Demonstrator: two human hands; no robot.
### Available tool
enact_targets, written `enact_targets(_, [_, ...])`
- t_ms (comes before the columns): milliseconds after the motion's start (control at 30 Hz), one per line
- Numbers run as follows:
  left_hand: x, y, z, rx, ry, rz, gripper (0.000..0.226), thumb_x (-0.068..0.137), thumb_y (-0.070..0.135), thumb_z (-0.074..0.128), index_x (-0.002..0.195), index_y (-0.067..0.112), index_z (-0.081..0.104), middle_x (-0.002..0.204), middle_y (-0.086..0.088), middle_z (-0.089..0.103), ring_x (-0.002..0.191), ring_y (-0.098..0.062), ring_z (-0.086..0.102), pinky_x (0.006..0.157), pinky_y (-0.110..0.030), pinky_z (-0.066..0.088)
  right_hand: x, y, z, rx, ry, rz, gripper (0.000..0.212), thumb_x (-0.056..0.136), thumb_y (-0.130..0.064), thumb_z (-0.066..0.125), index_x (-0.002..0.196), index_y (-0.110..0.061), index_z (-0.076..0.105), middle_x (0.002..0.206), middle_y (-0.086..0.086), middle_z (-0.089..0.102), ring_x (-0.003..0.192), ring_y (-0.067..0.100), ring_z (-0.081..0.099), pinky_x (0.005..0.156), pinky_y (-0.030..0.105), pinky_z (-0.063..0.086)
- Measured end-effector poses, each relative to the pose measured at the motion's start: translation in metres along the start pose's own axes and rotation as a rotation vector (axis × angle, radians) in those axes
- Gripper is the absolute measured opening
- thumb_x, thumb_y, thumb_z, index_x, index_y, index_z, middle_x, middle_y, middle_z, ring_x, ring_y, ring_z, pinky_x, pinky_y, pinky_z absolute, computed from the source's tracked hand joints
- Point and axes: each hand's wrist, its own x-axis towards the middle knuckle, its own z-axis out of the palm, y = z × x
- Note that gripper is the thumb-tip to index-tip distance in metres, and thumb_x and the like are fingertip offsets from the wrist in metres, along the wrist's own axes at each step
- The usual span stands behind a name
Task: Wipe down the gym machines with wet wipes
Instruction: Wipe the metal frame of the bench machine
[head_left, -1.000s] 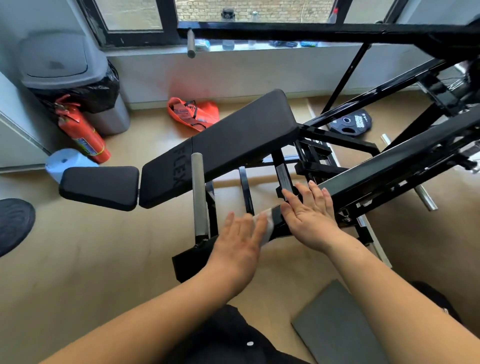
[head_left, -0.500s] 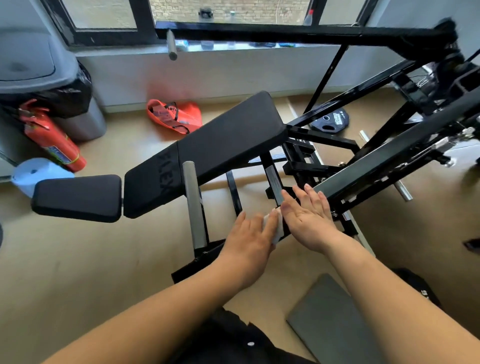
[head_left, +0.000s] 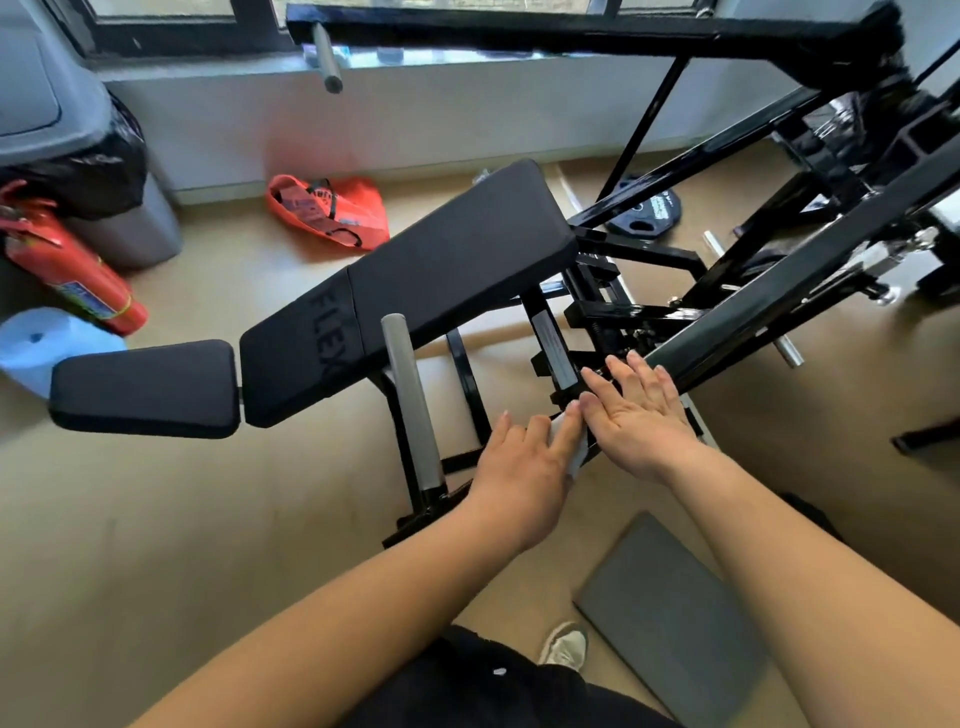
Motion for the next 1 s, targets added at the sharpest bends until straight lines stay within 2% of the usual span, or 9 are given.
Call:
enact_targets(100, [-0.018,-0.005,0.000,0.049,0.038,-0.010,0.085,0.105,0.033,0.047,0.160,0.026,-0.018,0.148,-0.014,0.035,0.140,-0.035,0.037,0.128,-0.051,0.003,-0.001,-0.001,0.000,0.003,0.028,0.008,0.061,0.106,-0.058,0.012,0.164,-0.039,0.012,0.173,-0.007,-0.006,0.154,0.010,-0.025,0.123,0.038,-0.022])
enact_targets(200, [-0.069,-0.035,0.013,0.029,0.044,0.022,0.085,0.105,0.026,0.045,0.159,0.026,-0.021,0.164,-0.012,0.010,0.157,-0.035,0.003,0.127,-0.047,-0.011,-0.002,-0.002,0.004,-0.025,0.062,0.006,0.062,0.106,-0.059,0.012,0.164,-0.037,0.013,0.173,-0.005,-0.004,0.155,0.011,-0.023,0.124,0.039,-0.021])
enact_targets(333, [-0.130,-0.087,0.030,0.063,0.143,0.154,0.066,0.107,0.045,0.030,0.164,0.015,0.015,0.169,-0.012,0.020,0.158,-0.027,0.009,0.123,-0.047,0.012,-0.004,-0.003,0.009,-0.029,0.141,0.006,0.063,0.106,-0.059,0.010,0.164,-0.036,0.017,0.173,-0.003,0.003,0.157,0.013,-0.017,0.125,0.040,-0.019])
enact_targets(500, [-0.104,-0.061,0.012,0.040,-0.029,-0.032,0.070,0.108,0.055,0.013,0.161,0.019,-0.015,0.170,-0.003,-0.018,0.153,-0.017,-0.029,0.127,-0.042,-0.012,-0.005,-0.002,0.013,-0.025,0.179,-0.007,0.065,0.105,-0.059,0.008,0.164,-0.034,0.021,0.172,-0.001,0.009,0.158,0.015,-0.011,0.126,0.040,-0.016])
enact_targets(633, [-0.076,-0.040,0.007,-0.005,0.019,-0.080,0.069,0.107,0.057,0.015,0.163,0.022,-0.004,0.173,0.000,0.003,0.158,-0.017,-0.008,0.127,-0.045,-0.012,-0.006,-0.002,0.014,-0.025,0.192,-0.013,0.065,0.105,-0.059,0.008,0.163,-0.033,0.021,0.172,0.001,0.010,0.158,0.016,-0.010,0.126,0.040,-0.016])
enact_targets(733, [-0.107,-0.056,0.020,0.019,0.054,-0.013,0.065,0.109,0.053,0.016,0.164,0.024,-0.003,0.173,0.002,-0.001,0.158,-0.015,-0.012,0.128,-0.042,-0.008,-0.005,0.000,0.015,-0.022,0.186,-0.014,0.065,0.105,-0.059,0.010,0.163,-0.033,0.022,0.172,0.001,0.010,0.158,0.015,-0.011,0.125,0.039,-0.017])
enact_targets(867, [-0.164,-0.094,0.046,-0.003,0.131,-0.025,0.063,0.110,0.048,0.026,0.164,0.015,0.019,0.171,-0.004,0.016,0.159,-0.020,0.009,0.124,-0.045,0.015,-0.004,-0.002,0.015,-0.017,0.194,-0.006,0.063,0.106,-0.058,0.011,0.162,-0.034,0.024,0.171,0.000,0.010,0.158,0.015,-0.011,0.126,0.039,-0.016])
enact_targets(933, [-0.170,-0.097,0.048,-0.032,0.111,-0.043,0.064,0.110,0.049,0.024,0.164,0.014,0.019,0.171,-0.005,0.016,0.158,-0.021,0.009,0.125,-0.044,0.013,-0.005,-0.001,0.017,-0.019,0.211,-0.007,0.062,0.106,-0.057,0.012,0.162,-0.033,0.025,0.171,0.001,0.012,0.158,0.015,-0.009,0.126,0.039,-0.016])
enact_targets(1000, [-0.156,-0.089,0.037,-0.023,0.087,-0.048,0.065,0.110,0.052,0.016,0.164,0.016,0.012,0.171,-0.004,0.006,0.159,-0.018,-0.003,0.127,-0.042,0.004,-0.005,-0.002,0.018,-0.024,0.248,-0.009,0.062,0.106,-0.056,0.012,0.161,-0.033,0.028,0.170,0.001,0.016,0.158,0.016,-0.006,0.127,0.040,-0.013])
